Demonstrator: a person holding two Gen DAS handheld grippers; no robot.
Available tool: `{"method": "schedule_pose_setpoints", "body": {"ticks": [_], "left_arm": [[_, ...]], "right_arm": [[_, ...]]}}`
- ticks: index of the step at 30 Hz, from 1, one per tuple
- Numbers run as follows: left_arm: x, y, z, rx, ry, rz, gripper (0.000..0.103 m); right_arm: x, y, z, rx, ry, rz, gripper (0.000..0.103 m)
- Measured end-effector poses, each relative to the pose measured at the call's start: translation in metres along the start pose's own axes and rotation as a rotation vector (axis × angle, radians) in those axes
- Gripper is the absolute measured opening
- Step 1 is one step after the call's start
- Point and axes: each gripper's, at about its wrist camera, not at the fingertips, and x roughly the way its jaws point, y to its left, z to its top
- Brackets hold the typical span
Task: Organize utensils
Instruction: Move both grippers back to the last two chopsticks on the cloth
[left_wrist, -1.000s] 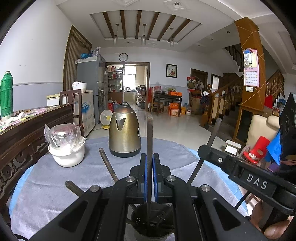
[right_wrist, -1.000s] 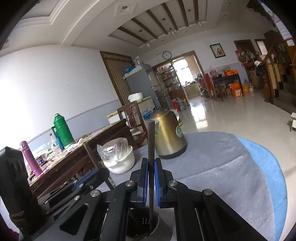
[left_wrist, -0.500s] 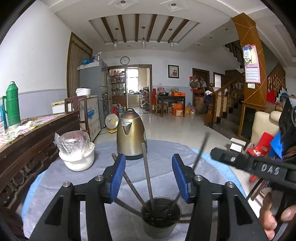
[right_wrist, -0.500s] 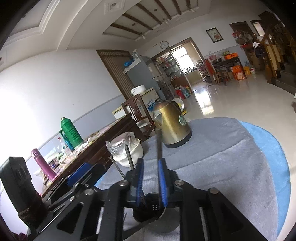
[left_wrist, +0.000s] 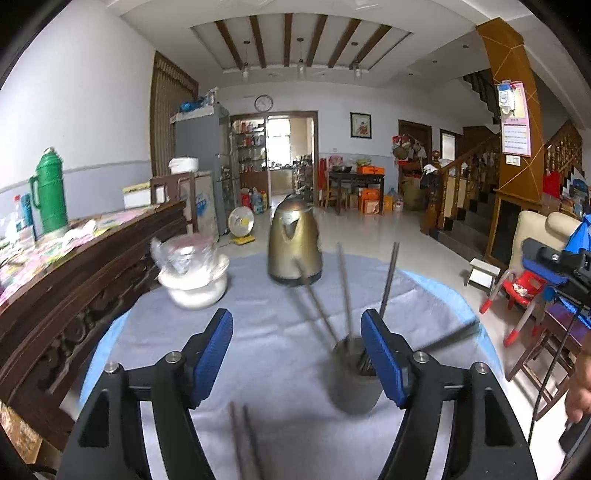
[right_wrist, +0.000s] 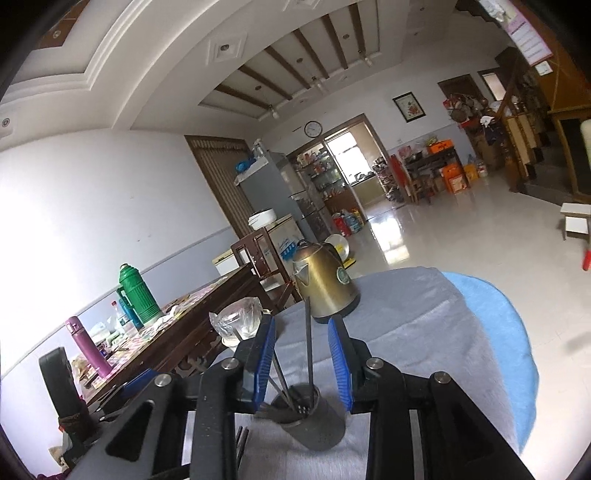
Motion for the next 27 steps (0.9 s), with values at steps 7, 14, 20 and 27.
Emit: {"method": "schedule_pose_setpoints", "body": {"ticks": [7, 14, 20, 27], "left_arm": [[-0.014, 0.039, -0.060, -0.002, 0.158, 0.037, 0.074], [-0.004, 0.070, -0.106, -0.105, 0.327, 0.057, 0.074], [-0.005, 0.070, -0.108, -0.111, 0.328, 0.044, 0.074], [0.002, 0.075, -0.122, -0.126, 0.374, 0.028, 0.074]], "right_arm": [[-0.007, -0.022, -0.049, 0.042, 0.142, -0.079, 0.033], [0.016, -0.015, -0.111, 0.091, 0.348, -0.045, 0.033], [0.047, 0.029, -0.150, 0.062, 0.472, 0.064, 0.033], [0.064, 0.067, -0.178, -0.023, 0.567, 0.122, 0.033]]}}
